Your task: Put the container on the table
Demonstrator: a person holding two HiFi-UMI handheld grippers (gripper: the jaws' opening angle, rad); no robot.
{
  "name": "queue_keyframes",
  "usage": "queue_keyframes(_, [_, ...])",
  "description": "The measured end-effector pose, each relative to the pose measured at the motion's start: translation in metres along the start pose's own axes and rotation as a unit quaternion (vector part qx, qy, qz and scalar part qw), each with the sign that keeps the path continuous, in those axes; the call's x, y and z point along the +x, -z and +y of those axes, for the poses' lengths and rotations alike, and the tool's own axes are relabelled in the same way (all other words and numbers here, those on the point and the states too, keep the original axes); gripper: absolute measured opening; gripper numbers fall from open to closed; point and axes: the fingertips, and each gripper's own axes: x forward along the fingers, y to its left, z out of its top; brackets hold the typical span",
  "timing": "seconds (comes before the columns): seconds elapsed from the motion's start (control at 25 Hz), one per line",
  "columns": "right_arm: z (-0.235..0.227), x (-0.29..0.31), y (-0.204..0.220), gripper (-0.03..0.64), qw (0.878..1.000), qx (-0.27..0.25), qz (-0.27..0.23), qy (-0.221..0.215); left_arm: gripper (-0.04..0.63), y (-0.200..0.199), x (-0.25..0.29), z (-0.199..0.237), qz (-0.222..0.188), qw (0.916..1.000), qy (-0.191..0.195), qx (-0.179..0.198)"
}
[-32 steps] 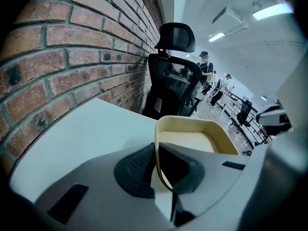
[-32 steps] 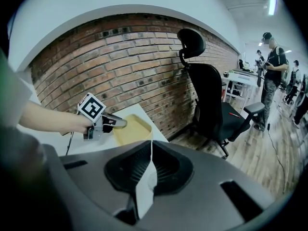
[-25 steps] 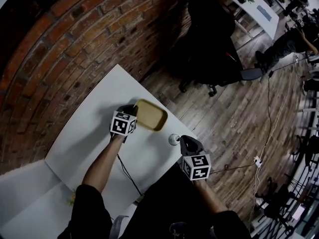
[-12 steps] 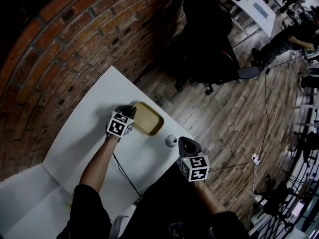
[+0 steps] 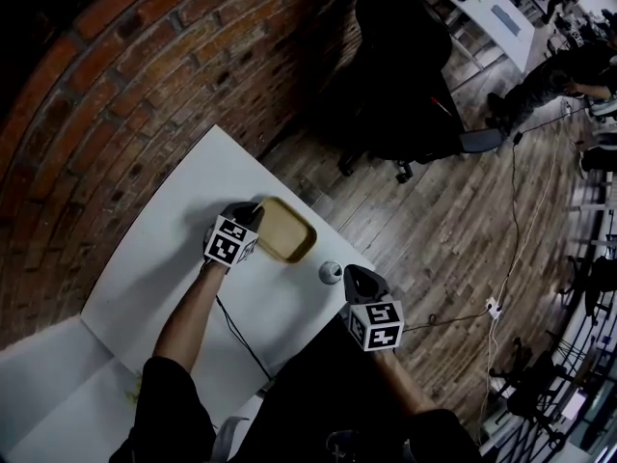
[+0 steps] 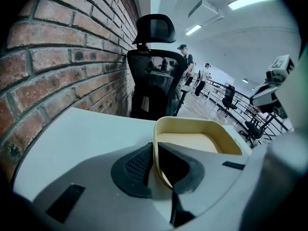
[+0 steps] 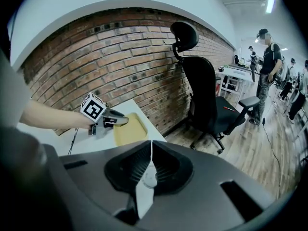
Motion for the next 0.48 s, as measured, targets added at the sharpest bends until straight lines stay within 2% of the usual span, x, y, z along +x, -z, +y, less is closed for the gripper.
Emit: queue_keyframes(0.48, [0.008,-0.009,0.002,0.025,1.000,-0.009,-0.006,-0.002,0.025,-0.011,-0.028,0.002,-0.034,0.9991,-0.023,-0.011])
